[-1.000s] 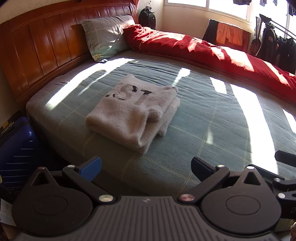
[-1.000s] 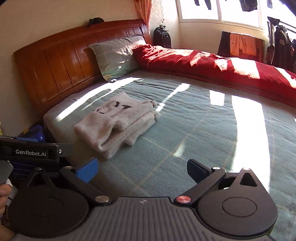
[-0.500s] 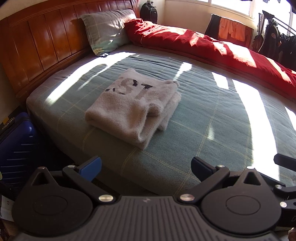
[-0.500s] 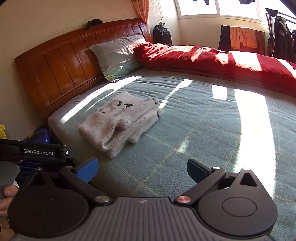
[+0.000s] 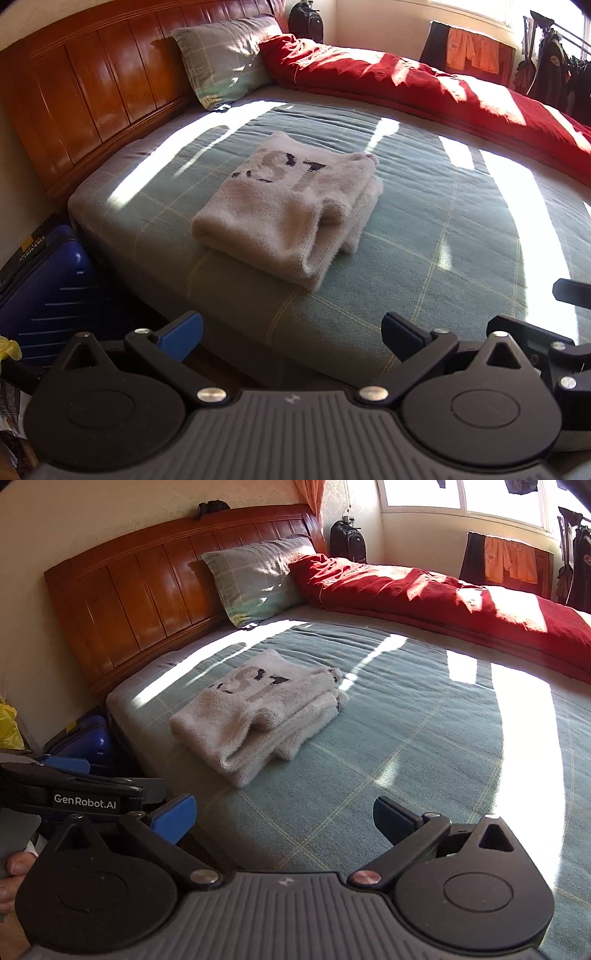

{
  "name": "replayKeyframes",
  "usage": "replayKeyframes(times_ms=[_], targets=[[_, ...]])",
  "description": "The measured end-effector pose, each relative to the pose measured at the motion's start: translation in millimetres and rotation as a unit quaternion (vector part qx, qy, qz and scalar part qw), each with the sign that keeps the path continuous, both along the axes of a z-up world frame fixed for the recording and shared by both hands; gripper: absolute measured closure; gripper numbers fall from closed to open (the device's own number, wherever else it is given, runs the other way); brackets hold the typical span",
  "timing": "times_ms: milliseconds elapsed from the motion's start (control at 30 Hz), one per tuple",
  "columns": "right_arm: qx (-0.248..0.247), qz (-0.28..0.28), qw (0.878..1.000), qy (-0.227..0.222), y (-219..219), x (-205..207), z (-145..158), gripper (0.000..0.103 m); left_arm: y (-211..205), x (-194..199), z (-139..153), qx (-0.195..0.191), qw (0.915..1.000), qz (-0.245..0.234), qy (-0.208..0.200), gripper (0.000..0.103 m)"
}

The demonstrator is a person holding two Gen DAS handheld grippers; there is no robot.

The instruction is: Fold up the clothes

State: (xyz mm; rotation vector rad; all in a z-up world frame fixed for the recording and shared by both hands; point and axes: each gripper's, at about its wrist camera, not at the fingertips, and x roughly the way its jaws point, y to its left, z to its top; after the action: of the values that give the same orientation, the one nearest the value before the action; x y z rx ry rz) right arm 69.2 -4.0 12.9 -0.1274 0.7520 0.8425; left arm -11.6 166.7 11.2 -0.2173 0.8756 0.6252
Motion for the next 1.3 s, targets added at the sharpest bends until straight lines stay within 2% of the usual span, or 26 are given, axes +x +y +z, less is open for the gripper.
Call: replayKeyframes(times_ms=[600, 1300], targets=[[-0.038, 0.013, 0.999, -0.007, 24, 5, 7, 0.000, 5, -5, -3, -0.003, 0.9999, -0.008, 0.014, 0.001], [-0.060, 0.000, 0.998, 0.003, 24, 6, -3, 0.000, 4, -7, 5, -0.006, 1.0000, -0.007, -0.002, 0.001]])
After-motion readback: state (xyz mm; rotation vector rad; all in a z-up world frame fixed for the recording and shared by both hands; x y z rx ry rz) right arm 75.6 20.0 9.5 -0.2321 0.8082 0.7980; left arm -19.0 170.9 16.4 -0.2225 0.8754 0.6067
